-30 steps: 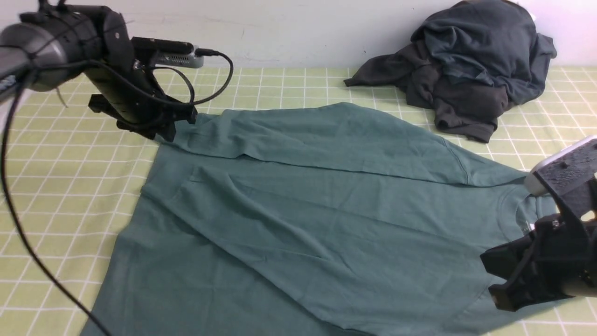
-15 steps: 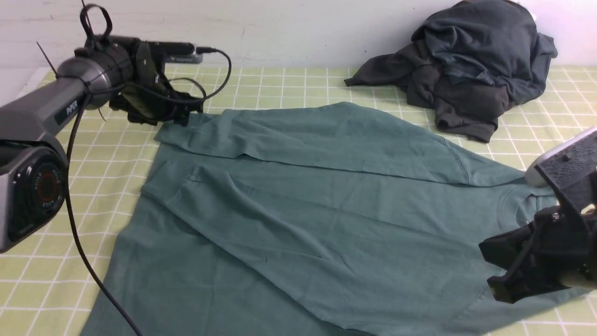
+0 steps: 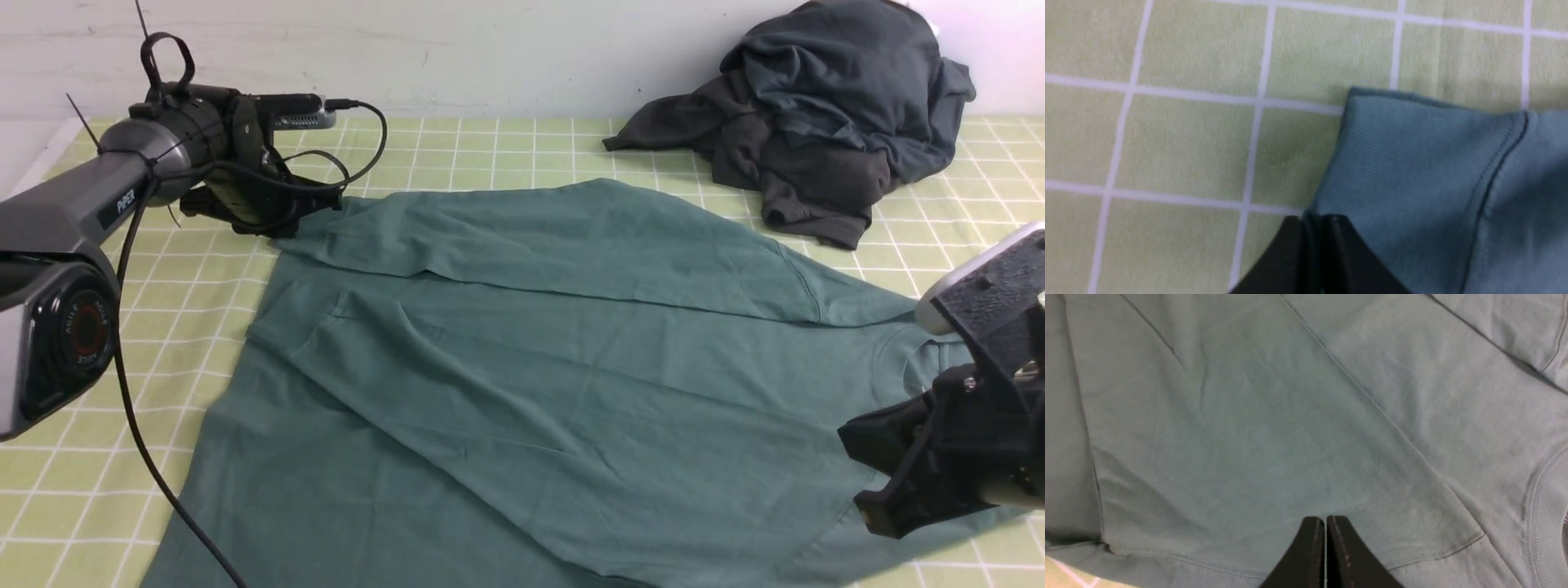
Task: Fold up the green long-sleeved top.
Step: Use the left arm to clamp the cuff farthest from it, then use the left arm to drag and drop the cuff onto the cuff closest to the left arm
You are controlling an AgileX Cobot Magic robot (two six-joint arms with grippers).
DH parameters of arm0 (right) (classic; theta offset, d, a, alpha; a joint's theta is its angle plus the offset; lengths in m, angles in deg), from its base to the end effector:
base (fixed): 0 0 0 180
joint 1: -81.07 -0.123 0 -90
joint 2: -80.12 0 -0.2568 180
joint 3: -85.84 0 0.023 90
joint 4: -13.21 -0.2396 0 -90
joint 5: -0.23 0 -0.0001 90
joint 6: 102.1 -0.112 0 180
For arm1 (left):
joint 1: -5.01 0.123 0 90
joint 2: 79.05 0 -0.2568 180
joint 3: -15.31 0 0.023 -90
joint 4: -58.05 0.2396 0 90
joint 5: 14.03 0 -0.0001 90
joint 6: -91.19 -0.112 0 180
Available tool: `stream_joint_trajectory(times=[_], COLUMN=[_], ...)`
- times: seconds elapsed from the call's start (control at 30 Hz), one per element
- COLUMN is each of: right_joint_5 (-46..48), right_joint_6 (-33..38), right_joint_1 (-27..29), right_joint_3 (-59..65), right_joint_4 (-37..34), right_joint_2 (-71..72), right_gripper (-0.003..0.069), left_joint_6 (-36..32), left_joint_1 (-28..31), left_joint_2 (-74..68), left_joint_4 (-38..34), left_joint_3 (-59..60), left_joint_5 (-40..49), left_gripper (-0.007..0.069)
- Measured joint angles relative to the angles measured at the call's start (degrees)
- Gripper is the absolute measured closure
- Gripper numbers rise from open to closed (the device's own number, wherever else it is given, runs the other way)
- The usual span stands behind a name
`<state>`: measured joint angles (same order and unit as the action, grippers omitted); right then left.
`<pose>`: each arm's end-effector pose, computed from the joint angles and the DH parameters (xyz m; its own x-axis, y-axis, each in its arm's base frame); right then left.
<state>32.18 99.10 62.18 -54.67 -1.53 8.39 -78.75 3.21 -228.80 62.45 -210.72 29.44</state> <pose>0.2023 0.0852 0.2137 -0.6806 -0.3898 -0.6204 -0.5064 0.8622 0.0138 0.5206 -0.0104 0.1239 -0.8336 -0.0932 -0.5445 -0.0976 0.9950 -0.0209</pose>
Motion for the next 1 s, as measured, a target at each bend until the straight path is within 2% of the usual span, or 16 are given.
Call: stream_joint_trajectory(times=[0.17,0.27,0.37,0.57,0.8,1.0], right_joint_5=[0.00,0.49,0.91,0.91,1.54,2.01], right_joint_6=[0.00,0.00,0.00,0.00,0.00,0.00], right_joint_1=[0.00,0.00,0.00,0.00,0.00,0.00], right_joint_3=[0.00,0.00,0.00,0.00,0.00,0.00], right_joint_4=[0.00,0.00,0.00,0.00,-0.26,-1.76], right_joint_2=[0.00,0.00,0.00,0.12,0.34,0.34], right_gripper=[0.0656,0.0656,0.0656,0.0656,0.0656,0.0656], left_joint_6=[-4.54,-9.24,-13.37,-14.61,-13.65,-11.56], left_joint_1=[-0.03,-0.66,-1.81,-4.70,-4.94,-4.88], left_joint_2=[2.53,6.84,11.88,23.86,36.02,39.06], left_joint_4=[-1.03,-2.51,-4.40,-6.19,-4.40,-2.17], left_joint_3=[-1.85,-5.06,-6.68,3.52,30.12,42.27], left_joint_5=[8.17,19.25,25.62,26.88,27.00,21.18], left_gripper=[0.0624,0.0628,0.0628,0.0628,0.0627,0.0608])
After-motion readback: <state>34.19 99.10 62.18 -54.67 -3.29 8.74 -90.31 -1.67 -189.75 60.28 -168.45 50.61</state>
